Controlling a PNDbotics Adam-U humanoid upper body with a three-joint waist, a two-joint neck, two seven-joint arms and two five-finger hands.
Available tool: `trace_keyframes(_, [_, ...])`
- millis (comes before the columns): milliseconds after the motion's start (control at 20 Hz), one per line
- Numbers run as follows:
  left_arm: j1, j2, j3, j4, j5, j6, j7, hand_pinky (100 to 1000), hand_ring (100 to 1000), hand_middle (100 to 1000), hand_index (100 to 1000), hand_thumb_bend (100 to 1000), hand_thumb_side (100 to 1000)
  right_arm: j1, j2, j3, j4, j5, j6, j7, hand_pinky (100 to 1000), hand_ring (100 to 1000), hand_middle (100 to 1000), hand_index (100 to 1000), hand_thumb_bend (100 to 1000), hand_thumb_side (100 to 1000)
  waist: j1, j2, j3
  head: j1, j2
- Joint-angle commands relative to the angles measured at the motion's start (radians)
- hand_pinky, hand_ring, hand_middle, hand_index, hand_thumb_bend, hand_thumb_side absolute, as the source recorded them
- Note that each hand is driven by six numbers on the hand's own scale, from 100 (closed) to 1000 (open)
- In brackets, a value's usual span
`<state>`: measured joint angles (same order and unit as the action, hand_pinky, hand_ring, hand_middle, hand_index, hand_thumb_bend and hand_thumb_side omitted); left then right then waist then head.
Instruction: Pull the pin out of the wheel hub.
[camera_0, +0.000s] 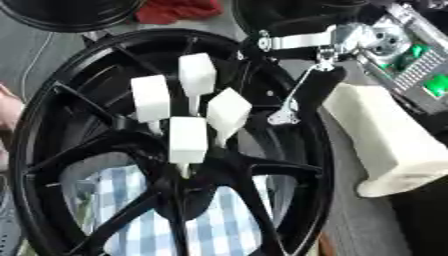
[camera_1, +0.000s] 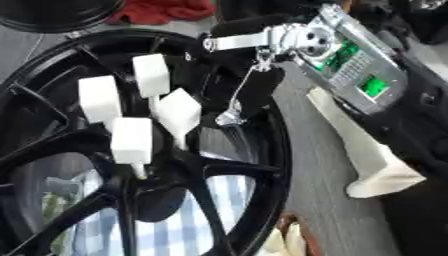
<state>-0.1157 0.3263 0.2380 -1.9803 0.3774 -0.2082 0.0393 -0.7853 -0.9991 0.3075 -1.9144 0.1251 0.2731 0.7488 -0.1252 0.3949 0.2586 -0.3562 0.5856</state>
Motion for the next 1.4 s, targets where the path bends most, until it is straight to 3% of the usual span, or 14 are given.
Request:
trace_keyframes(50, [-0.004,0.014,0.002,-0.02,0.001,0.002,0.0,880,631,671,764,100,736,-0.015,-0.022,-0.015,0.001,0.004,0.001,-0.001,857,890,794,818,391,100,0.009,-0.017,-0.003,-0.003,-0.015])
trace_keyframes(1400, [-0.006,0.014,0.001,-0.02,0.009,0.005,-0.004,881,631,674,764,100,732,-0.055,0.002,0.023,-0.019,-0.002,0.008,0.046,857,890,799,816,402,100,0.013,-0.028,-0.009,-0.007,-0.011])
